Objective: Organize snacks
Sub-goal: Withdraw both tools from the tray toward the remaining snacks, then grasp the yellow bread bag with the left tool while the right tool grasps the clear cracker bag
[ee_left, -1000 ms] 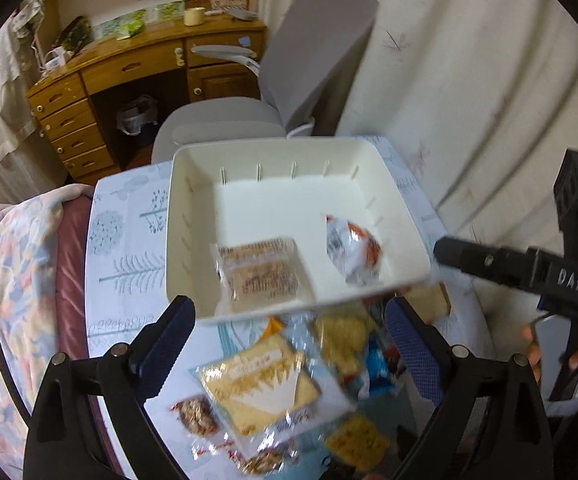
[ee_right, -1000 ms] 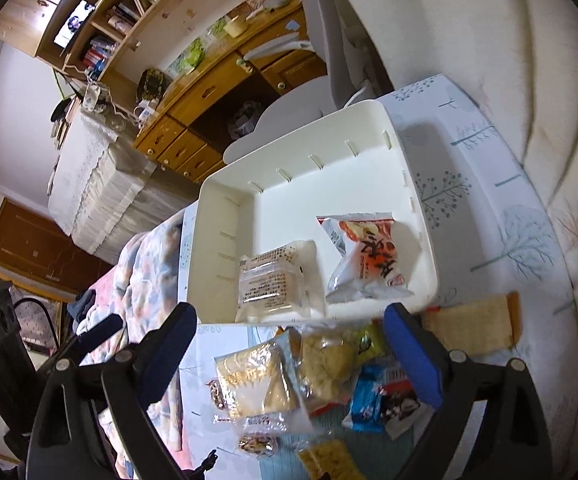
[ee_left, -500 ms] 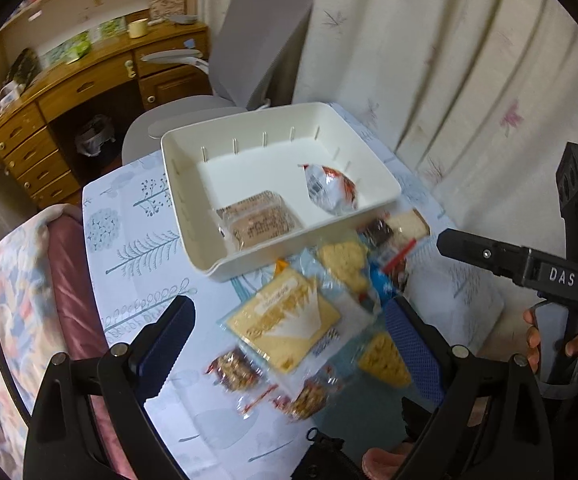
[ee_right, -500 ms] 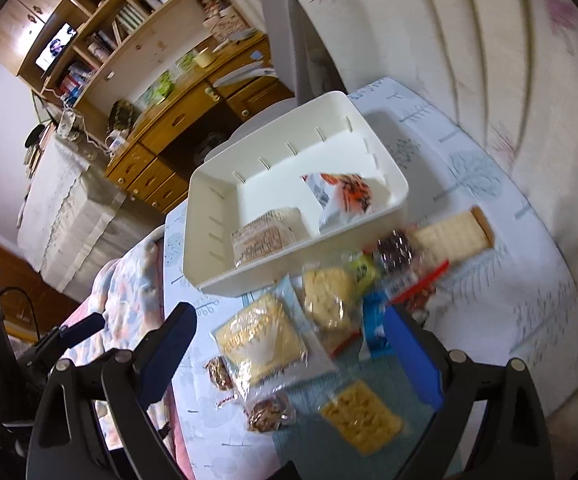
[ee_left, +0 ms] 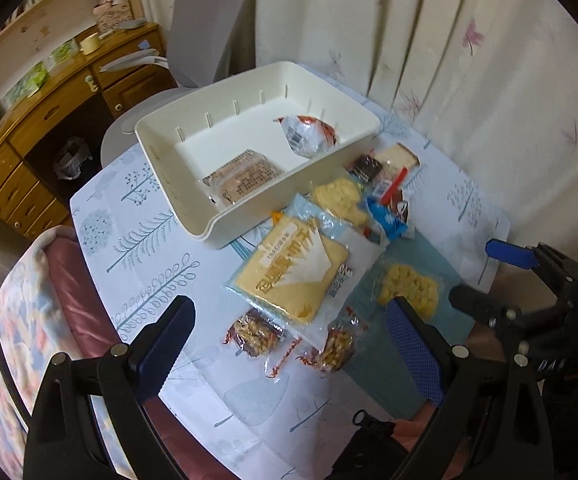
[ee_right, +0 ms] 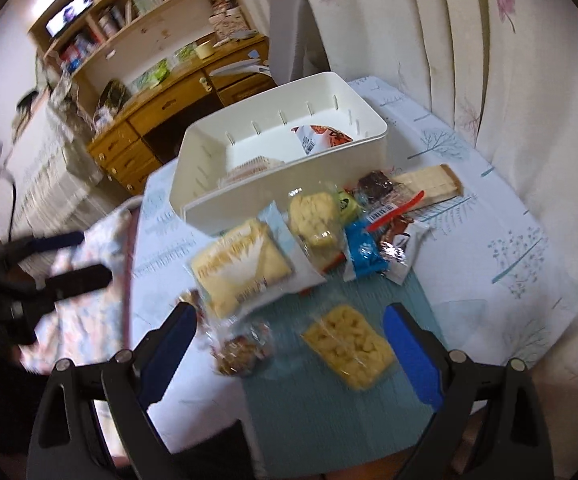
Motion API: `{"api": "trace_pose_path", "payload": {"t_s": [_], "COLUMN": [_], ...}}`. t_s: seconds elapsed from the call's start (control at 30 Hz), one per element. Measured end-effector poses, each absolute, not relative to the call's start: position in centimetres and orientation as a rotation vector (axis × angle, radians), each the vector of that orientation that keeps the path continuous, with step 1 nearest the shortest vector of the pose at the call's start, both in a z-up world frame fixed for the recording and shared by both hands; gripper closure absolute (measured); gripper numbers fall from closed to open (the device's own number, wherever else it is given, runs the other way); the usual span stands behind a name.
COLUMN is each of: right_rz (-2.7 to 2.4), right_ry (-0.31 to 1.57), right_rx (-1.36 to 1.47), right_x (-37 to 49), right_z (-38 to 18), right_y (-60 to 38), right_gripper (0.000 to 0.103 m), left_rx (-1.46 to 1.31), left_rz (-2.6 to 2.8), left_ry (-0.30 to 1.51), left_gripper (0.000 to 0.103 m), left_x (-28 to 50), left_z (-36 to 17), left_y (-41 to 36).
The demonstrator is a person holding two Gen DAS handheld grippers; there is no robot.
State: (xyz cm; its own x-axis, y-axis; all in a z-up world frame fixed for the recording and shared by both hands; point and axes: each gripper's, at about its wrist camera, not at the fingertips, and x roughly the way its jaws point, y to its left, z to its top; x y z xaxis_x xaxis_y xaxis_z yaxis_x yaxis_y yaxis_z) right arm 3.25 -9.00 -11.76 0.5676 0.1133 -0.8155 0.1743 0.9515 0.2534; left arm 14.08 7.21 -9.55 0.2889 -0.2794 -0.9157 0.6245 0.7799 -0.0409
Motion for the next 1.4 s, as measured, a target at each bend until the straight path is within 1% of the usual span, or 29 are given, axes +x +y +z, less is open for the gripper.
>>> {"api": "trace_pose_path", "payload": {"t_s": [0.2,0.43,0.93,1.03,1.17,1.4], "right_rz": [-0.049,-0.055,0.091,0.113,0.139,0.178], "right_ry": [0.952,0.973,1.136,1.161,1.194,1.215], "right_rx": [0.152,0.024,-0.017,-0.025,-0.039,-0.062], "right_x": [1.6,1.0,3.1,3.7,4.1,4.8], "right_z": [-13.6,-16.1,-21.5,-22.3,-23.3,-24.4], "right_y": [-7.7,-7.5,-8.4,-8.7,-9.0,-9.0], "right_gripper": [0.008,0.008,0.009,0.012,0.018,0.023], "left_rx": [0.434,0.551,0.671,0.677,0.675,0.695], "left_rz": [-0.633,-0.588,-0.559,-0.54,-0.525,-0.521], "left_ry": [1.167,1.24,1.464,1.488,1.512,1.522], "left_gripper": [0.008,0.007,0.007,0.007,0.001,0.0], "left_x": [14.2,15.4,18.9,19.9,21.0,22.6], "left_z": [-11.7,-15.1,-23.4,-24.5,-25.7,-27.2], "left_y": [6.0,3.8,-1.3,-2.0,-2.6,-3.7]}}
